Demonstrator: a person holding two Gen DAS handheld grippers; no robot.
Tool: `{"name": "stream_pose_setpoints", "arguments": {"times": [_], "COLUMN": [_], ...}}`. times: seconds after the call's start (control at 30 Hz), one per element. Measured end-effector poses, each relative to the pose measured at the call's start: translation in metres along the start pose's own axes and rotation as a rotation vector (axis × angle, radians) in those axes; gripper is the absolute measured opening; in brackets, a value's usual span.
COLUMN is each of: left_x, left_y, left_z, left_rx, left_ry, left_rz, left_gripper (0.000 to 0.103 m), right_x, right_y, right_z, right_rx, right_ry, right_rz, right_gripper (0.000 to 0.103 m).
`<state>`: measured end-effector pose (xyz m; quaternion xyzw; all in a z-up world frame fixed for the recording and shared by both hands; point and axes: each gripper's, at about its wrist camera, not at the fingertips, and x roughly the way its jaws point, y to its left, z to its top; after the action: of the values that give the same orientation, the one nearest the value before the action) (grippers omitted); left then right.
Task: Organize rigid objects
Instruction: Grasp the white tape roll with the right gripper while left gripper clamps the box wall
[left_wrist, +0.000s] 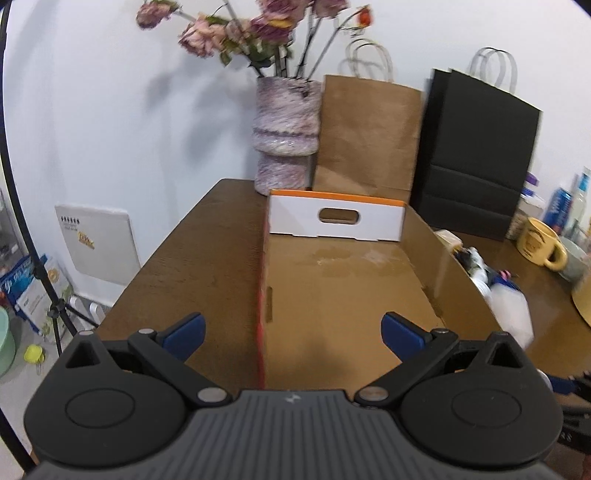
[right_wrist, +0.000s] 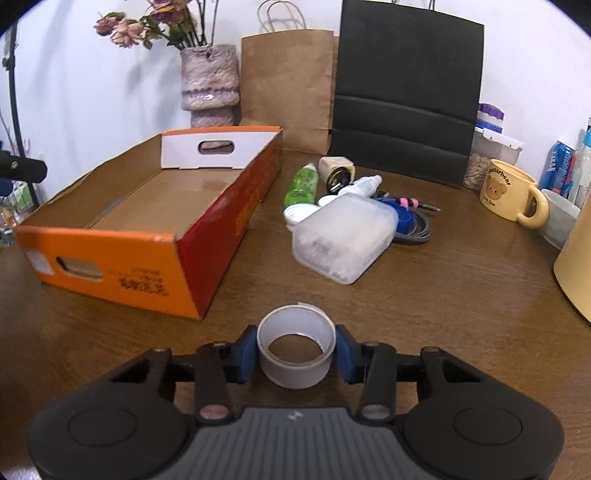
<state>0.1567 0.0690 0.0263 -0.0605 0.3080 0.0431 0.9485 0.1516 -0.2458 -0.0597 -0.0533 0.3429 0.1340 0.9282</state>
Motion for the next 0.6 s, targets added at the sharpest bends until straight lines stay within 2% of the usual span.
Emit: {"name": "stream_pose_setpoints", "arguments": {"times": [0.3,0.4,0.5,0.6], "left_x": [0.064,0.081,0.091,0.097], "left_y": [0.016,0.018,0.024,0.027], "left_z": [0.033,0.036,0.036,0.037], "left_rx": [-0.082,-0.104,-0.145,-0.157], "left_ry": [0.135,0.176,0.196,0.206], "left_rz": [0.045,0.053,0.038,0.030], "left_gripper": [0.103,0.095,0.082,0.077], "right_x": [0.006,0.011,0.016,0.021], "right_y": [-0.018,-0.017,-0.013,-0.008], "right_z": [0.031,0.047,0.064,0.081], "right_rx": [0.042,0.041,0.031,0.022], "right_ry": [-0.073,-0.106,-0.139,-0.170], "right_rz": [-0.031,-0.028,-0.019,-0.001], "right_gripper": [0.042,0.042,0.042,0.042]}}
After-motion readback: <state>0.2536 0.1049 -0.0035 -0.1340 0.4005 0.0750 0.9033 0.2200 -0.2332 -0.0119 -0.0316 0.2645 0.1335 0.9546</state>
